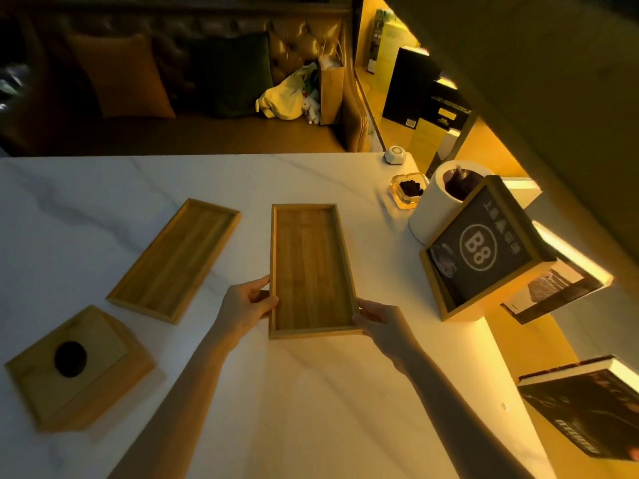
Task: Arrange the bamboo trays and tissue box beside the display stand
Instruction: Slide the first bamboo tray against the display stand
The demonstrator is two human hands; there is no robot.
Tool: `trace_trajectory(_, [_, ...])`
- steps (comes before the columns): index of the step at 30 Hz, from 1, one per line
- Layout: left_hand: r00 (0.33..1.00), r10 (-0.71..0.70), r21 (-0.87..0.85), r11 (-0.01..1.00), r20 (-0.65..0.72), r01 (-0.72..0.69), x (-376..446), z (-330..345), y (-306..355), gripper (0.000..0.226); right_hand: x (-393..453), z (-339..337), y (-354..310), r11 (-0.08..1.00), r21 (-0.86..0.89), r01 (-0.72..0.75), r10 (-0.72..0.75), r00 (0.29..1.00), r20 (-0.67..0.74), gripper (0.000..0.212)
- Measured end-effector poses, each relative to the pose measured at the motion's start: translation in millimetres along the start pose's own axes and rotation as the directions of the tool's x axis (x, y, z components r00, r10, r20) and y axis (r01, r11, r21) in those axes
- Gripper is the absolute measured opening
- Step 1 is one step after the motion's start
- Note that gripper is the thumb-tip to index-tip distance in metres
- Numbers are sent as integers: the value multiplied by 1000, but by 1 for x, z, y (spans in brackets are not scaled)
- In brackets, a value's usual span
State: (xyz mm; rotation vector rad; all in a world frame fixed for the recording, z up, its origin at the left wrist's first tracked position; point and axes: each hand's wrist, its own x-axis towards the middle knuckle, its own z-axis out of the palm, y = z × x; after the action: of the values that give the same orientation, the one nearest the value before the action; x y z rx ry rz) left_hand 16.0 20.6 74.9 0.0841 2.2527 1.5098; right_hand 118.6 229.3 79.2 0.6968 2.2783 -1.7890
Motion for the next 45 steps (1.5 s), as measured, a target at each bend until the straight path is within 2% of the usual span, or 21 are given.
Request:
trace_trajectory(5, [997, 69, 114, 991, 31, -72, 5, 30, 17, 49, -8, -21, 8, 995, -94, 36, -44, 996, -79, 29])
trace_trajectory(11, [991, 73, 208, 973, 116, -96, 23, 69, 32, 51, -9, -53, 17, 991, -129, 20, -39, 989, -143, 28])
trace_trajectory(19, [976, 51, 191, 977, 211, -93, 54, 109, 43, 49, 12, -81, 36, 992, -112, -53, 26, 972, -233, 25])
trace_trajectory(27, [979, -21, 177, 984, 204, -16, 79, 131, 37, 48, 39, -92, 55, 988, -89, -125, 92, 945, -313, 21])
trace_trajectory(35, [979, -89, 136, 989, 182, 65, 93, 140, 21, 46, 53, -86, 77, 970, -206, -126, 56, 946, -318, 18])
trace_trajectory(39, [983, -71, 160, 986, 167, 44, 93, 145, 14, 45, 52, -81, 86, 958, -229, -171, 71, 919, -388, 30])
trace_trajectory(45, [993, -40, 244, 970, 114, 11, 93, 153, 5, 45, 51, -74, 95, 943, -285, -172, 24, 889, -457, 29])
